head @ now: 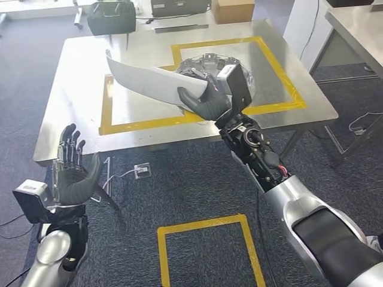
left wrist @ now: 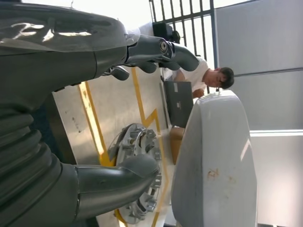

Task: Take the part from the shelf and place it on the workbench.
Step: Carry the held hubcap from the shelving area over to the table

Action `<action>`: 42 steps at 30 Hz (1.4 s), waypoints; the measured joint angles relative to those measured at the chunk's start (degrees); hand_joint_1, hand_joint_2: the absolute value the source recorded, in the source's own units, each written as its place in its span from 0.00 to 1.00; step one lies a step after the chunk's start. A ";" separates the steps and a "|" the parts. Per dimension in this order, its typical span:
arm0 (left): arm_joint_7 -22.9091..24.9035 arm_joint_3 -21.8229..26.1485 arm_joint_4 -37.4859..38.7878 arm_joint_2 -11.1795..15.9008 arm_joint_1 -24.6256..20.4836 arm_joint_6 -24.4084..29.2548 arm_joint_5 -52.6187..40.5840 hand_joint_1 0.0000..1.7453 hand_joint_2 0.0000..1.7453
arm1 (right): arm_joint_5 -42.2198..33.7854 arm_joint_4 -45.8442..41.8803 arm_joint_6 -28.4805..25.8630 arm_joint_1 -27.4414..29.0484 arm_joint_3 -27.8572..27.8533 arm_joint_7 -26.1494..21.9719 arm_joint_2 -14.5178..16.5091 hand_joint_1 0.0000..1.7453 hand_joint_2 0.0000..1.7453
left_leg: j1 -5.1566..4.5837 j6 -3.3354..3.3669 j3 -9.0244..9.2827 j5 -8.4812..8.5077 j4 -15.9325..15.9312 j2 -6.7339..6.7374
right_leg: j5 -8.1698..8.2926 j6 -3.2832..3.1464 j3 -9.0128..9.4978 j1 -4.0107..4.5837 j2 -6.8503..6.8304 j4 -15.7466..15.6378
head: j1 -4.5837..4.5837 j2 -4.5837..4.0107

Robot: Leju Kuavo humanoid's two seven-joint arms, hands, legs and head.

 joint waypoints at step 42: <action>-0.43 -0.03 1.52 -0.86 -1.90 -1.16 0.18 0.00 1.00 | 6.21 28.45 -1.15 -14.32 0.90 -5.74 9.43 1.00 1.00 | -0.46 2.63 6.67 6.25 -14.75 -0.12 | -4.83 1.79 -3.47 0.25 0.11 10.86 | 0.18 0.00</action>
